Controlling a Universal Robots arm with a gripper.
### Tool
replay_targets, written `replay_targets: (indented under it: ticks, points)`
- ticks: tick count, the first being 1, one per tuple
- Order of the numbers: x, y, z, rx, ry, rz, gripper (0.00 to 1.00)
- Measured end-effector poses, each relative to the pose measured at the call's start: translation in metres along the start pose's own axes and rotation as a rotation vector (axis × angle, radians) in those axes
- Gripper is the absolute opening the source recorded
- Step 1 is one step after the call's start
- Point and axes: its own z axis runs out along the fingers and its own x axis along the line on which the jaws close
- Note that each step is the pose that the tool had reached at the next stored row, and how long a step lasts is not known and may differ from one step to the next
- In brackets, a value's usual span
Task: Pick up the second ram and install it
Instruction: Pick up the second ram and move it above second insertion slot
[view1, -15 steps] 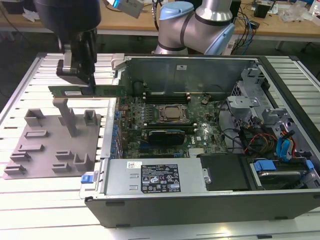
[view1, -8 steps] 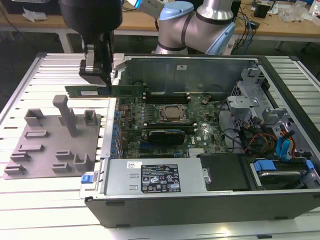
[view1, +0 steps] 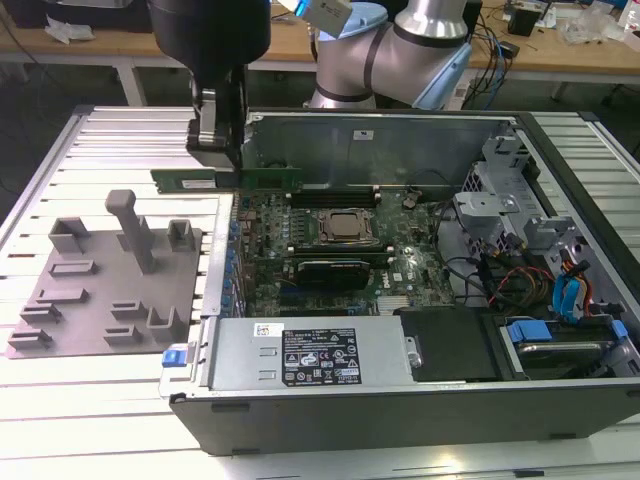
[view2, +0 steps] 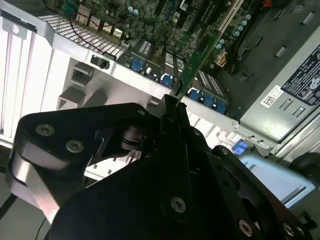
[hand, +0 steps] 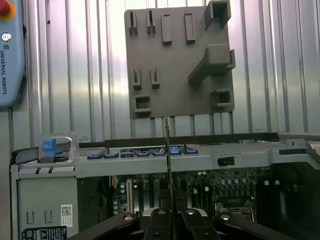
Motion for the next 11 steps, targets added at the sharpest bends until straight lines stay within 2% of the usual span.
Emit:
replay_targets:
  ticks: [3, 5, 9, 11]
  points:
    - [-0.0015, -0.0060, 0.0008, -0.0012, -0.0109, -0.001, 0.11]
    - [-0.0048, -0.0151, 0.0027, -0.0036, -0.0217, -0.001, 0.11]
    - [-0.0206, -0.0377, 0.0108, -0.0078, -0.0235, -0.001, 0.11]
    - [-0.0253, -0.0452, 0.0132, -0.0094, -0.0236, -0.001, 0.11]
